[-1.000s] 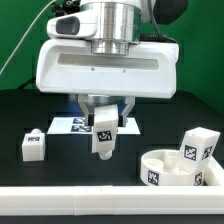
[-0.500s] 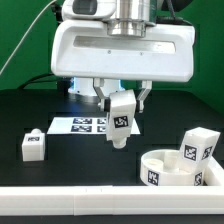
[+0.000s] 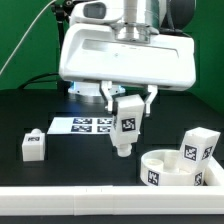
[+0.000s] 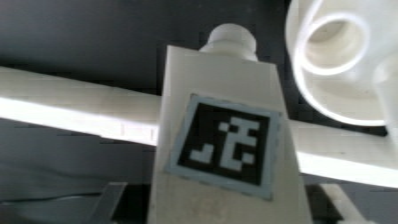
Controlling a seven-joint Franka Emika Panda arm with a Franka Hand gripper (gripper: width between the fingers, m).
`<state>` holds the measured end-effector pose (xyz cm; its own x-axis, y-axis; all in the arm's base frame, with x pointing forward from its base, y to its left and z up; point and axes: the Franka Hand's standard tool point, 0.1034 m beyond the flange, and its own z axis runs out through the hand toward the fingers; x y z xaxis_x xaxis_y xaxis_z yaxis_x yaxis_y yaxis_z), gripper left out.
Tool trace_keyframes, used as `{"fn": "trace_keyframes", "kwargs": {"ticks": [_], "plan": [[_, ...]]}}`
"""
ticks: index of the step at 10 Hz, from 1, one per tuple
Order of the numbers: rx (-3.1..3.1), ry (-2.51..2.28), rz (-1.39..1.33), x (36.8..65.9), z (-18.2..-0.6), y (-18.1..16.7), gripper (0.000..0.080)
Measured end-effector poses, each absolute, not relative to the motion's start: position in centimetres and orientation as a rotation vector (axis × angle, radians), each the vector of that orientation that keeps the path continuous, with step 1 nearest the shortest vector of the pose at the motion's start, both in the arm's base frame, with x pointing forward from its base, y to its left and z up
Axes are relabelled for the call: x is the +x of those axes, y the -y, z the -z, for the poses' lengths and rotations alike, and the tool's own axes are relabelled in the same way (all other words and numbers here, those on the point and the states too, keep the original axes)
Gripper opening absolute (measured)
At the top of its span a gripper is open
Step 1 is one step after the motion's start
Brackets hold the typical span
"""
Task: Assemble stool
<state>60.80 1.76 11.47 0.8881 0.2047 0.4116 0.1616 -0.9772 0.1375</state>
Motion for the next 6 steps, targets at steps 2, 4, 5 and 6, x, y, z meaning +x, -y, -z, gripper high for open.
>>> {"fn": "trace_keyframes", "kwargs": {"ticks": [2, 4, 5, 6], "plan": [[2.952, -0.348, -0.638, 60.73, -11.19, -2.69, 0.0327], [2.952, -0.347, -0.637, 60.71, -11.14, -2.69, 0.0327], [2.952, -0.347, -0.637, 60.71, -11.13, -2.69, 0.0327], [2.948, -0.36, -0.643, 60.74, -11.11, -2.9, 0.0327]]}}
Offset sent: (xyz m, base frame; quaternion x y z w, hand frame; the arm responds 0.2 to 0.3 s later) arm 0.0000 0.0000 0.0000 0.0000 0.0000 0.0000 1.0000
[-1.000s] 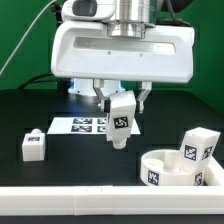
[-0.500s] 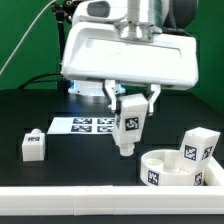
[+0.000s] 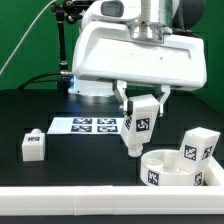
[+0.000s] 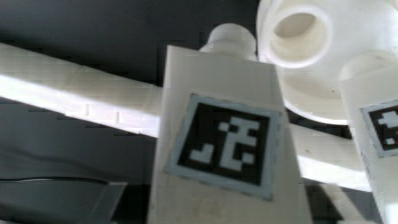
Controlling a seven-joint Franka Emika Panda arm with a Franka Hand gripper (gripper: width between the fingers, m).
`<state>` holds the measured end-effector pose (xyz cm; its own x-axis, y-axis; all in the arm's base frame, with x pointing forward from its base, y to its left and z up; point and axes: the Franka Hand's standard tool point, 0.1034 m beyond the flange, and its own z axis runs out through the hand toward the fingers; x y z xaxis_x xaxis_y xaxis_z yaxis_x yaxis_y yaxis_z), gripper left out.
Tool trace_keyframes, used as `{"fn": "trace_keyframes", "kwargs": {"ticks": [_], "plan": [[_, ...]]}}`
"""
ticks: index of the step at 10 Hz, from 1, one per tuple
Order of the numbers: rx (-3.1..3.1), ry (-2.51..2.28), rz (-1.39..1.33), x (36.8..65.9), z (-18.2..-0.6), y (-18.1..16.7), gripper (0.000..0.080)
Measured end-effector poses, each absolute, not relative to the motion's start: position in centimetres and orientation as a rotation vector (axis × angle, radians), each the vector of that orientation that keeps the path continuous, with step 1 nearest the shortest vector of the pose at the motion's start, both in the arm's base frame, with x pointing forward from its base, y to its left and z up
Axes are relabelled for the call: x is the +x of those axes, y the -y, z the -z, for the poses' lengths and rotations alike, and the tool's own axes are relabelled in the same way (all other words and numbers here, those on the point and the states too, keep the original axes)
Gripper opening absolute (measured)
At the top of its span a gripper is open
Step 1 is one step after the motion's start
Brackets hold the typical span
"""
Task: Assemble stool
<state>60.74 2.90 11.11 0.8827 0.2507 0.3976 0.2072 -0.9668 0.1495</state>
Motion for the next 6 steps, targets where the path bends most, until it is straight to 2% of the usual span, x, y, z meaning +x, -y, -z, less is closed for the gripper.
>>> {"fn": "trace_keyframes", "kwargs": {"ticks": [3, 6], "plan": [[2.891, -0.536, -0.681, 60.7, -10.8, -5.9, 0.0327], [2.894, -0.532, -0.674, 60.6, -10.5, -6.0, 0.0327]]}}
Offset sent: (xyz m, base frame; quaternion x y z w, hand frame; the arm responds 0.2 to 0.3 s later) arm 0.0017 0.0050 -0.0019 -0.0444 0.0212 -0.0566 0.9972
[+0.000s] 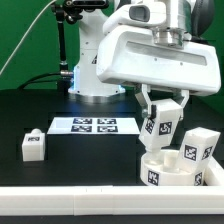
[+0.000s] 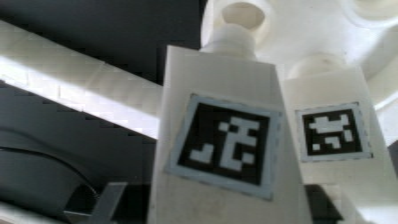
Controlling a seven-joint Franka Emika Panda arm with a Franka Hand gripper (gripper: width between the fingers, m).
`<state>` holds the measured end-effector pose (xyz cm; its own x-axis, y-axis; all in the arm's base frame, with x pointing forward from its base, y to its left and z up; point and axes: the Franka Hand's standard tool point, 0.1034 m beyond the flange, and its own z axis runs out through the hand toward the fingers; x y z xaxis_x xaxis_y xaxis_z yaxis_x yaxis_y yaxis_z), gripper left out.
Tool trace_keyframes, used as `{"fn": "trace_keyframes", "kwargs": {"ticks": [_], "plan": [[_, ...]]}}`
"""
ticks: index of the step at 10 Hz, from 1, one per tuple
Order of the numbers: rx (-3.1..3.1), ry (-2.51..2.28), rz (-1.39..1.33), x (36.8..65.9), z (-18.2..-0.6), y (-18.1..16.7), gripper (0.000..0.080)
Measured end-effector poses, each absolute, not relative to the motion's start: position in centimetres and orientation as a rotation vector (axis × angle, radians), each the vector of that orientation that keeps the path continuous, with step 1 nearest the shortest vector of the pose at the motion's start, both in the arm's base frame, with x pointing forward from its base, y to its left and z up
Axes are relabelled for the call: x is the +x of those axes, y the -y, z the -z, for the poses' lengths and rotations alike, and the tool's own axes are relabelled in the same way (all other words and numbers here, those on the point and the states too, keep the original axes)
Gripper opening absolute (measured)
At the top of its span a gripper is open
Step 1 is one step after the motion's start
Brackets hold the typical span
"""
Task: Assemble stool
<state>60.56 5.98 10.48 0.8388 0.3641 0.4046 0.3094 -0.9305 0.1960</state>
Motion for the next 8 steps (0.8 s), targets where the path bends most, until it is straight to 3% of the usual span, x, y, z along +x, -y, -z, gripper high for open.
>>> {"fn": "trace_keyframes", "kwargs": {"ticks": [8], "plan": [[2.888, -0.541, -0.681, 59.8, -9.51, -6.09, 0.0327]]}}
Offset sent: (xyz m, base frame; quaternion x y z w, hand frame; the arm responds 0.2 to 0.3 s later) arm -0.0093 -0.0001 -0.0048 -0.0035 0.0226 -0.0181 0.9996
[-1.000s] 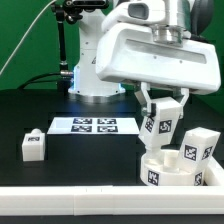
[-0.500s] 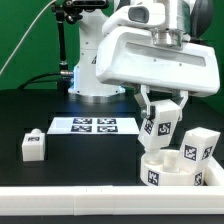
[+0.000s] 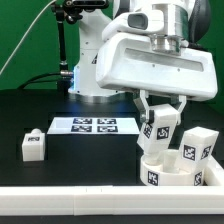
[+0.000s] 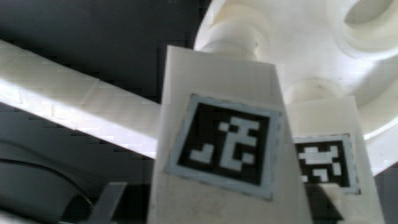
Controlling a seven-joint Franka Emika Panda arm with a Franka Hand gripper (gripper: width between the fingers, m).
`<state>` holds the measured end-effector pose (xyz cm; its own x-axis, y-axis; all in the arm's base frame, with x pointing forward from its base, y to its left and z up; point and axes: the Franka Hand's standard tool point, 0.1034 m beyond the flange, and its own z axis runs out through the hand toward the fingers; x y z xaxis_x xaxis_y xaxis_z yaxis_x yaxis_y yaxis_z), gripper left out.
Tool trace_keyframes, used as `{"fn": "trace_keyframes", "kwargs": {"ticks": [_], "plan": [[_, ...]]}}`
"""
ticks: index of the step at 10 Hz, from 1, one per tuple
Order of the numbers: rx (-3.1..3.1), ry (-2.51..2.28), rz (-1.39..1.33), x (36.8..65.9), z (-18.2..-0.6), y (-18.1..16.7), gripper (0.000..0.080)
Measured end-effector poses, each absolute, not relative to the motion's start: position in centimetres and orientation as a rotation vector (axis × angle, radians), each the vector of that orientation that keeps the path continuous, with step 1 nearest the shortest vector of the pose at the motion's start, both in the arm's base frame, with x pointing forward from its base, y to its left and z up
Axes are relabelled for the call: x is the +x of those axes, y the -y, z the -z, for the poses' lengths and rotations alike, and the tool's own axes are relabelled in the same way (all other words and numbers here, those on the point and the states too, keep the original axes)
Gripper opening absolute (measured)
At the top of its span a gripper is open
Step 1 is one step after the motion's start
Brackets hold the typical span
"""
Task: Assemble stool
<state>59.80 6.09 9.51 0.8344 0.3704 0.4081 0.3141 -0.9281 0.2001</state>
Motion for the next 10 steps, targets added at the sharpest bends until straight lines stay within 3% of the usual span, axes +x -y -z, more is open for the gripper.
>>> {"fn": "trace_keyframes", "kwargs": {"ticks": [10], "plan": [[2.856, -0.55, -0.742, 58.9, -8.0, -5.8, 0.0327]]}}
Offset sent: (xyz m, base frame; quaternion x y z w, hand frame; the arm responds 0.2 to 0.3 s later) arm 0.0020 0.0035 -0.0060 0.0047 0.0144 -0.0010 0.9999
